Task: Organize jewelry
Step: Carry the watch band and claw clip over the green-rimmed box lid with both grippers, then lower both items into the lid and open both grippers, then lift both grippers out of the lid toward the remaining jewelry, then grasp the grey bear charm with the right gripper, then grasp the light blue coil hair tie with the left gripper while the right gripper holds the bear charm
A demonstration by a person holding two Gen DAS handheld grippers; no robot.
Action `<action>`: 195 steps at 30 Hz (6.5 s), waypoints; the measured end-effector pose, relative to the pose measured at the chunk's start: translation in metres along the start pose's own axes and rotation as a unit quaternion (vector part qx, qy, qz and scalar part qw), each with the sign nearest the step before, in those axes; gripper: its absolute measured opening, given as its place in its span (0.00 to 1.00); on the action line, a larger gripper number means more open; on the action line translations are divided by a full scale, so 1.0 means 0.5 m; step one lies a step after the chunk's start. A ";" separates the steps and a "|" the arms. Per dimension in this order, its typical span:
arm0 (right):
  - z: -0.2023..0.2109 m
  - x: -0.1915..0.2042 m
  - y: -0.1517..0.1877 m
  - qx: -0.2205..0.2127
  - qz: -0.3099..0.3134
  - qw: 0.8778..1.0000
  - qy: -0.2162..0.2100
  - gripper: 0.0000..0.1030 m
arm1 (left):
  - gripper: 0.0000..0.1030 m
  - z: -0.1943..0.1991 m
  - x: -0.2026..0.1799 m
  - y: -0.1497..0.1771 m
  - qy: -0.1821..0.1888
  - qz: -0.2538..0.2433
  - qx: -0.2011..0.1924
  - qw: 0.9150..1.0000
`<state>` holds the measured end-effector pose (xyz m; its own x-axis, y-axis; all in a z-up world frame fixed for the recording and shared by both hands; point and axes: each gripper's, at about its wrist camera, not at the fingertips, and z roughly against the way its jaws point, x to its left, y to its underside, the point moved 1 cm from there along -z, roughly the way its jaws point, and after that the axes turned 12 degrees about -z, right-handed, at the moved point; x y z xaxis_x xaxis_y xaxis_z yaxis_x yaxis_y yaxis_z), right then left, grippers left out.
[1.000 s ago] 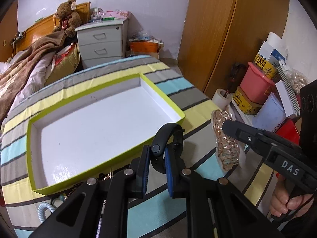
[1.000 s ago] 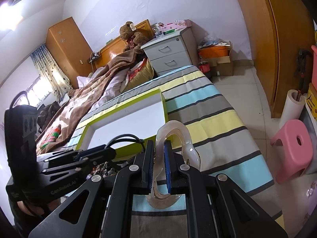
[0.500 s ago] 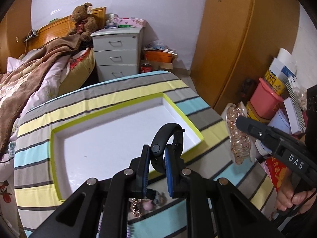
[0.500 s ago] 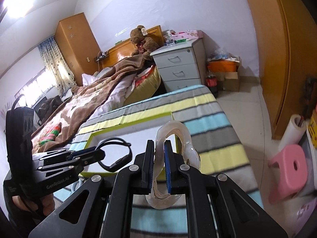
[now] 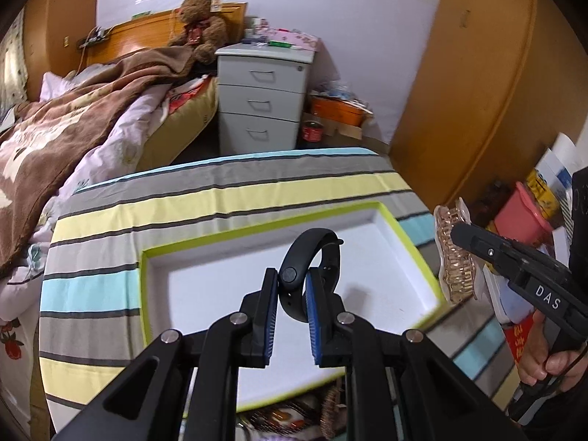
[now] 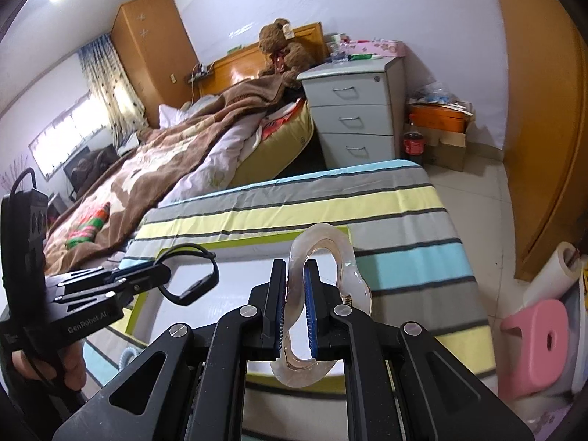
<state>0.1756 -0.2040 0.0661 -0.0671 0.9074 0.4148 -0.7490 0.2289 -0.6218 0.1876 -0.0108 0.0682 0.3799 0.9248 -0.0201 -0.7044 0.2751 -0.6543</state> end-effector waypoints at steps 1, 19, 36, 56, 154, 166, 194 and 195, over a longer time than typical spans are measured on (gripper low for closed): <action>-0.013 0.003 -0.004 0.007 0.001 1.000 0.000 0.10 | 0.15 -0.005 0.009 -0.001 -0.002 0.004 0.001 1.000; -0.160 0.023 -0.011 0.080 0.063 0.993 0.057 0.10 | 0.15 -0.091 0.102 0.022 -0.023 0.055 0.035 0.998; -0.196 0.040 -0.001 0.091 0.099 0.987 0.092 0.10 | 0.15 -0.108 0.128 0.033 -0.030 0.071 0.047 0.996; -0.181 0.033 0.000 0.077 0.079 0.989 0.095 0.20 | 0.27 -0.101 0.126 0.040 -0.042 0.073 0.056 0.995; 0.020 0.047 0.267 0.050 0.072 0.996 -0.031 0.21 | 0.59 0.128 0.127 0.355 -0.030 0.158 0.006 0.987; 0.050 0.045 0.258 0.027 0.064 0.997 -0.042 0.21 | 0.52 0.073 0.139 0.321 -0.092 0.130 0.047 0.986; 0.065 0.046 0.248 0.012 0.064 0.996 -0.053 0.21 | 0.10 0.092 0.097 0.294 -0.091 0.082 0.032 0.992; 0.065 0.047 0.248 0.011 0.065 0.996 -0.053 0.21 | 0.10 0.096 0.098 0.293 -0.092 0.084 0.030 0.992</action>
<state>0.0594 -0.1656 0.0204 -0.2325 0.8865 0.4001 -0.7437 0.1031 -0.6606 0.0744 0.0874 0.0074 0.1415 0.9898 0.0170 -0.7853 0.1227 -0.6068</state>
